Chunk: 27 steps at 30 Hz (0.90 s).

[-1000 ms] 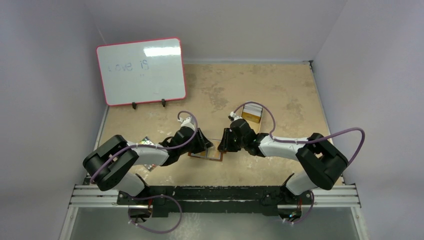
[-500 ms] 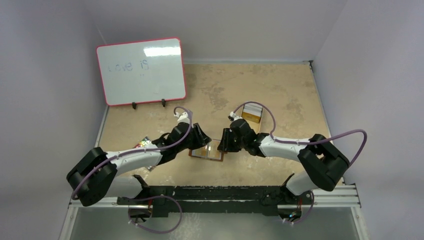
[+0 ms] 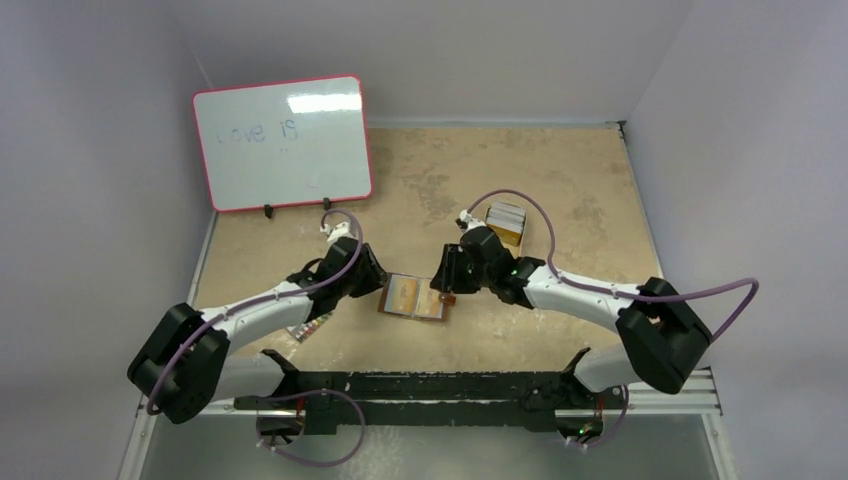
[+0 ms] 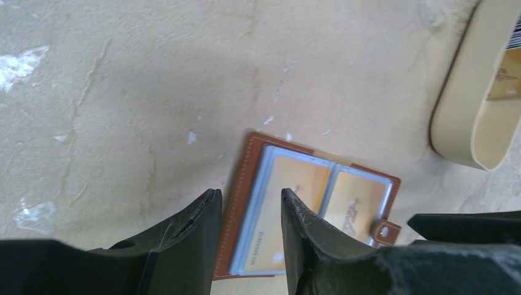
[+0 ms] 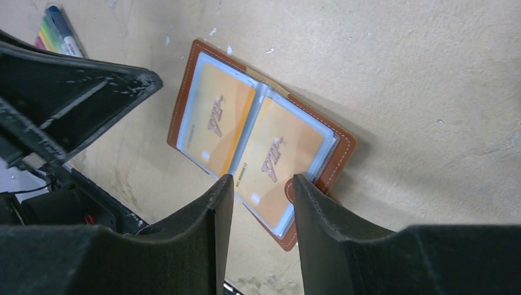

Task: Put the credit cards into the card holder
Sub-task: Insert the credit card into the card holder.

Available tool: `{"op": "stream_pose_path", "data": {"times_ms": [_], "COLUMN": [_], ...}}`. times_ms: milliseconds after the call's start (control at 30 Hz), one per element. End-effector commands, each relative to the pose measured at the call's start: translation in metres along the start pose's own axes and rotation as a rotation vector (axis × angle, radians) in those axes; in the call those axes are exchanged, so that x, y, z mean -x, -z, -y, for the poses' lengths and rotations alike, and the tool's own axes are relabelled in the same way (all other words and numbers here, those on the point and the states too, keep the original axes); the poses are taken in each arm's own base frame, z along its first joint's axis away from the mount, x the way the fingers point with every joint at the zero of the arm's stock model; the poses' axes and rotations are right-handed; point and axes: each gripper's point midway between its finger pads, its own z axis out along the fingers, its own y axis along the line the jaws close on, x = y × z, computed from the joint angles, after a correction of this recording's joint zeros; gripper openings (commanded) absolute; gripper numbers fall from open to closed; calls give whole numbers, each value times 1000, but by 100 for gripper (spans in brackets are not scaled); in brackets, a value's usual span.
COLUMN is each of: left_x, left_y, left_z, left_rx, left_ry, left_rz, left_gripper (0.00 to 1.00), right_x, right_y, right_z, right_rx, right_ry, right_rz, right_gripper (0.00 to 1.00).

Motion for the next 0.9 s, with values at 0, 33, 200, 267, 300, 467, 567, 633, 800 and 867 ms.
{"op": "stream_pose_path", "data": {"times_ms": [0, 33, 200, 267, 300, 467, 567, 633, 800, 867], "left_x": [-6, -8, -15, -19, -20, -27, -30, -33, -31, -33], "left_y": [-5, -6, -12, -13, -13, -13, -8, 0, 14, 16], "left_z": [-5, -4, 5, 6, 6, 11, 25, 40, 67, 72], "left_rx": [-32, -40, -102, -112, -114, -150, -224, -311, -481, -520], "left_ry": [-7, -10, -2, -3, -3, 11, 42, 63, 114, 130], "left_rz": [-39, -47, -81, -98, -102, -131, -153, -181, -183, -195], "left_gripper": [40, 41, 41, 41, 41, 42, 42, 42, 40, 35], "right_x": [18, 20, 17, 12, 11, -6, -20, -35, -51, -53], "right_y": [7, 7, -4, -12, -16, -34, -38, -38, -36, -36], "right_z": [-24, -28, -42, -44, -43, -21, 0, 12, 21, 24], "right_rx": [47, 57, 106, 104, 96, 25, -32, -47, -39, -43], "right_ry": [27, 30, 44, 53, 59, 78, 79, 72, 48, 47], "right_rz": [42, 45, 28, 12, 5, -46, -66, -101, -129, -131], "right_gripper": [44, 44, 42, 41, 40, 36, 33, 32, 31, 31]}}
